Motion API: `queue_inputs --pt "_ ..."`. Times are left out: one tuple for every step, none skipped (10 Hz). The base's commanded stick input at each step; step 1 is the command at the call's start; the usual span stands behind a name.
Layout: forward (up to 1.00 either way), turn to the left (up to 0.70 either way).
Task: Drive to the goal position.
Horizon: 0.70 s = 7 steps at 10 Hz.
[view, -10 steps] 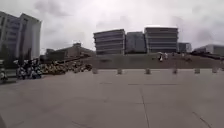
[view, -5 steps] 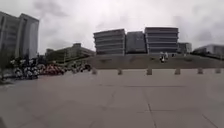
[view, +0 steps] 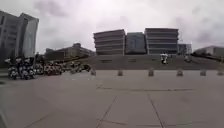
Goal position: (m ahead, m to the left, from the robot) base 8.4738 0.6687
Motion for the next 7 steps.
queue_inputs --pt "0.60 0.00" --pt "0.60 0.00" --pt "0.60 0.00" --pt "0.60 0.00" --pt "0.60 0.00" --pt "0.60 0.00" --pt "0.60 0.00"
